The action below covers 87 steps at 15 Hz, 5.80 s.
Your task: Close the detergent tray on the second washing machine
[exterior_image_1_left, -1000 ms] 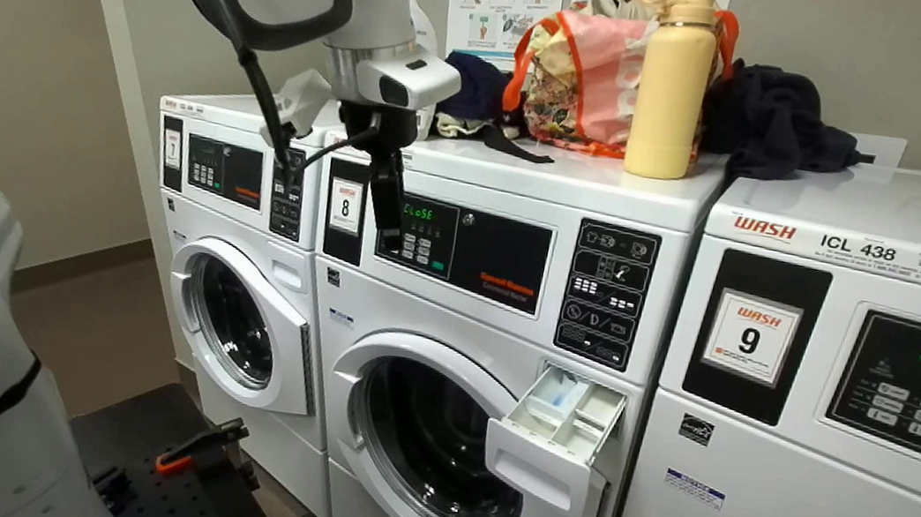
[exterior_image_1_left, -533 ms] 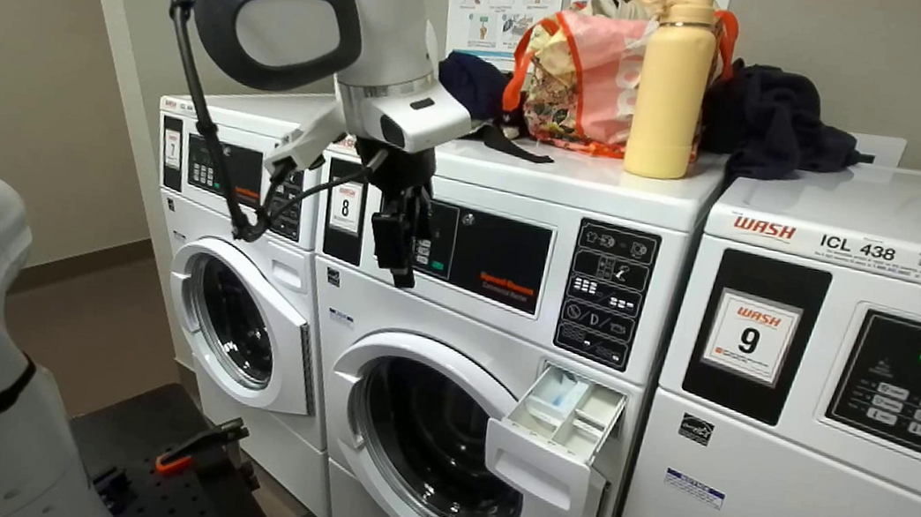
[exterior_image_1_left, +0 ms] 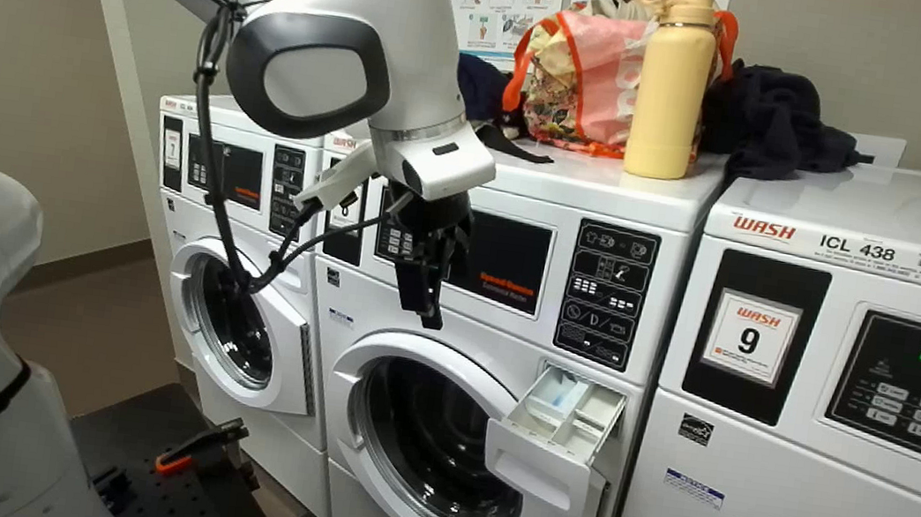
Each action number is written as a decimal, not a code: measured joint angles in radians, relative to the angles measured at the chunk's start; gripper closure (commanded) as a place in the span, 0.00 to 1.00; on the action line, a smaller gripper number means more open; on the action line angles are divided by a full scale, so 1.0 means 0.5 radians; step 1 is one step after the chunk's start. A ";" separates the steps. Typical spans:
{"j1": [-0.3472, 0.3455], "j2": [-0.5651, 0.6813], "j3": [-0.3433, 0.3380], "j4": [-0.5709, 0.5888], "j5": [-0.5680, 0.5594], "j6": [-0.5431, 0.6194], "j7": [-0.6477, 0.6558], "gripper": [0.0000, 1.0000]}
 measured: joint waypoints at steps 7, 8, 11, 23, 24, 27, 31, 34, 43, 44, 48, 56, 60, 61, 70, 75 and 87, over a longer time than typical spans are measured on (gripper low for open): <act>-0.039 0.277 -0.092 0.000 -0.002 0.184 0.027 0.00; -0.039 0.315 -0.110 0.000 -0.002 0.214 0.027 0.00; -0.037 0.422 -0.165 0.001 0.006 0.327 0.028 0.00; -0.010 0.829 -0.246 0.002 0.017 0.680 0.266 0.00; 0.000 0.860 -0.248 0.002 0.018 0.705 0.299 0.00; 0.094 0.875 -0.255 0.019 0.195 0.756 0.306 0.00; 0.143 0.838 -0.262 0.028 0.237 0.756 0.306 0.00; 0.142 0.834 -0.253 0.023 0.158 0.756 0.364 0.00; 0.029 0.829 -0.213 0.006 -0.428 0.739 1.015 0.00; 0.022 0.832 -0.224 0.006 -0.449 0.735 1.042 0.00; 0.016 0.909 -0.291 0.023 -0.465 0.731 1.054 0.00; 0.112 1.314 -0.454 0.264 -0.264 0.727 0.989 0.00; 0.161 1.483 -0.472 0.404 -0.064 0.684 0.902 0.00; 0.166 1.515 -0.472 0.428 -0.013 0.682 0.873 0.00; 0.097 1.548 -0.397 0.462 0.464 0.670 0.471 0.00; -0.073 1.550 -0.229 0.472 0.832 0.671 0.105 0.00; -0.253 1.672 0.088 0.740 1.595 0.693 -0.579 0.00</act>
